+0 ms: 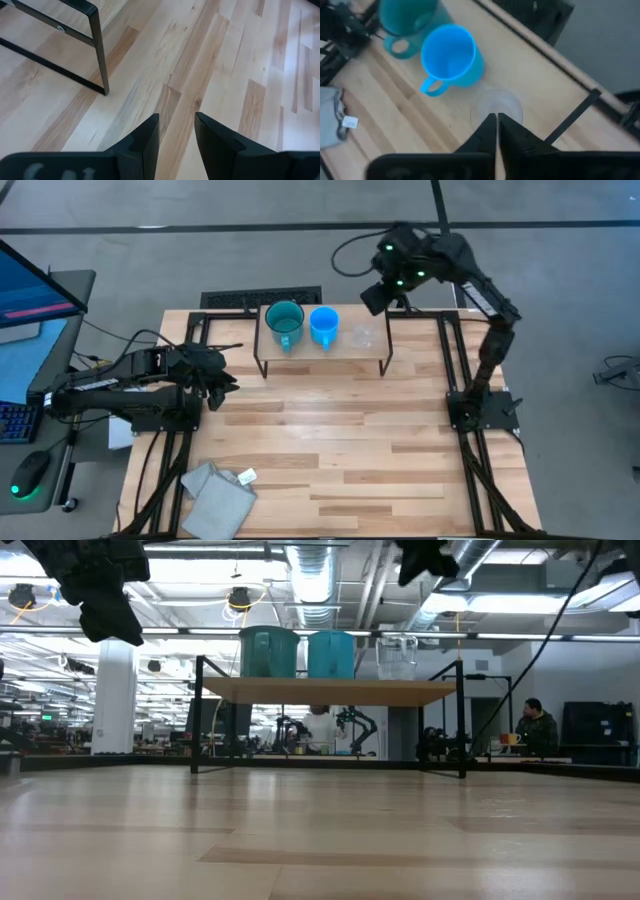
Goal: Stack small to large cups/mugs on shelf
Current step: Return to Home Position
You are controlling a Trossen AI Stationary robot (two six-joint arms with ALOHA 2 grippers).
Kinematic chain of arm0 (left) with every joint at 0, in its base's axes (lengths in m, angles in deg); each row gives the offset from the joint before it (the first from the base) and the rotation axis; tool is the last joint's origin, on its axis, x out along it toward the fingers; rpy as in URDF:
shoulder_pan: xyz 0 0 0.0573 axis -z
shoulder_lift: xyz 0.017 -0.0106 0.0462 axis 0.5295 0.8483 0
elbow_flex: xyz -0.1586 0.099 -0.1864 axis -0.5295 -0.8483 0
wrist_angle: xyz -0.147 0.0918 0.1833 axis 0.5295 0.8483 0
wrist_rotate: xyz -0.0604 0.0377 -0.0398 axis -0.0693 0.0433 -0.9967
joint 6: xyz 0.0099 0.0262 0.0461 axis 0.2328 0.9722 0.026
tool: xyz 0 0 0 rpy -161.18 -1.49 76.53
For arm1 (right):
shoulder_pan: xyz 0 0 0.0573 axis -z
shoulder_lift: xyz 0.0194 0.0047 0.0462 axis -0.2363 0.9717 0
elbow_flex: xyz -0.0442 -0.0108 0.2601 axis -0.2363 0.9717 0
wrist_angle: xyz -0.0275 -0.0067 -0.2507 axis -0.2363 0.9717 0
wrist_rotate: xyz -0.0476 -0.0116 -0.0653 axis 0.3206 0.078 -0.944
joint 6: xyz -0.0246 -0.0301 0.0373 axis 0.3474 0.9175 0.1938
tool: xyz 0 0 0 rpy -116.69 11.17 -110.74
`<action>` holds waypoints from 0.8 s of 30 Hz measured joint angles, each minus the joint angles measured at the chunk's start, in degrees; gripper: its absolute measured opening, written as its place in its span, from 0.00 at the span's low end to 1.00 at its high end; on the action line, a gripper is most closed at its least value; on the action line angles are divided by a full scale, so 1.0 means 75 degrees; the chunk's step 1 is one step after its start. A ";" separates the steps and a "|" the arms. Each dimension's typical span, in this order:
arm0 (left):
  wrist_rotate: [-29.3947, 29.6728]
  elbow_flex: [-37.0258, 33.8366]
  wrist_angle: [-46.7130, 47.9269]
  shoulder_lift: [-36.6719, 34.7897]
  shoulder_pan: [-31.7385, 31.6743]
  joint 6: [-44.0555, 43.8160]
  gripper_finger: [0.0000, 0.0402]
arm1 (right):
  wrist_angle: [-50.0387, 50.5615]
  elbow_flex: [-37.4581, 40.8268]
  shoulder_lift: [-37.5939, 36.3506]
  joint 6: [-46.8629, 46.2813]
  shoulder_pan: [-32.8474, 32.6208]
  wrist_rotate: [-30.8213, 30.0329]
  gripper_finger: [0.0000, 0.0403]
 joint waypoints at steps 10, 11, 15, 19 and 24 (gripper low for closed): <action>0.0413 0.0000 -0.0822 -0.0038 0.0000 0.0429 0.28 | -0.0058 0.0028 -0.1334 0.0801 -0.1080 -0.0665 0.01; 0.0415 0.0000 -0.0992 -0.0078 0.0000 0.0506 0.28 | -0.0059 0.0027 -0.1427 0.0808 -0.1235 -0.0815 0.01; 0.0454 0.0000 -0.1694 -0.0397 0.0000 0.0577 0.28 | -0.0058 0.0032 -0.1851 0.0895 -0.1784 -0.1338 0.01; 0.0764 0.0000 -0.1951 -0.1021 0.0002 0.0620 0.28 | -0.0085 0.0191 -0.2244 0.1026 -0.2262 -0.1898 0.01; 0.0971 0.0000 -0.2101 -0.1925 0.0000 0.0559 0.28 | -0.0786 0.2269 -0.3343 0.0857 -0.2776 -0.2568 0.00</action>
